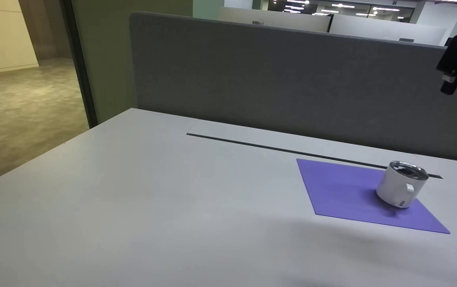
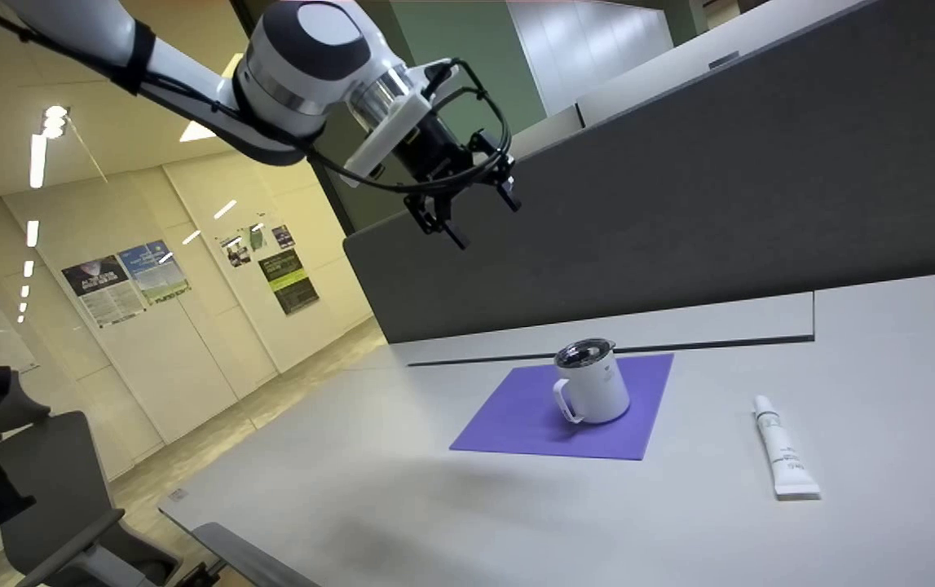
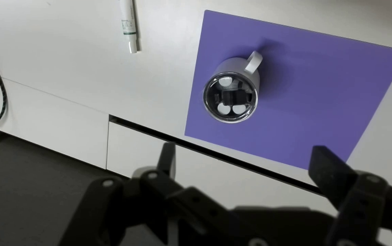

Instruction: Move the black thing on top of the mug

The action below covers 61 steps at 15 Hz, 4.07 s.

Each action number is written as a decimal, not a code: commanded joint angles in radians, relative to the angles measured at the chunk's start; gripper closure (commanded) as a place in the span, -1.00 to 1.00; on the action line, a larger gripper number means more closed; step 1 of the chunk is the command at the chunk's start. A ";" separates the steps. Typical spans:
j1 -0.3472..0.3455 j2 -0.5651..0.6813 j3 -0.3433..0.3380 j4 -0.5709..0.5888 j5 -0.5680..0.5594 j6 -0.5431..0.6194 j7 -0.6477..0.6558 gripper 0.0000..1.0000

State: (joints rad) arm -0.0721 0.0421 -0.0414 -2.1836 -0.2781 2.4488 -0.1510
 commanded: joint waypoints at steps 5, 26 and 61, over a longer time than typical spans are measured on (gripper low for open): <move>0.015 0.304 -0.025 0.323 -0.050 -0.031 -0.012 -0.37; 0.049 0.508 -0.072 0.412 -0.093 -0.128 0.033 0.99; -0.002 0.631 -0.008 0.404 0.122 -0.008 -0.001 1.00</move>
State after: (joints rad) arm -0.0494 0.6698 -0.0808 -1.7815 -0.1951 2.4627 -0.1339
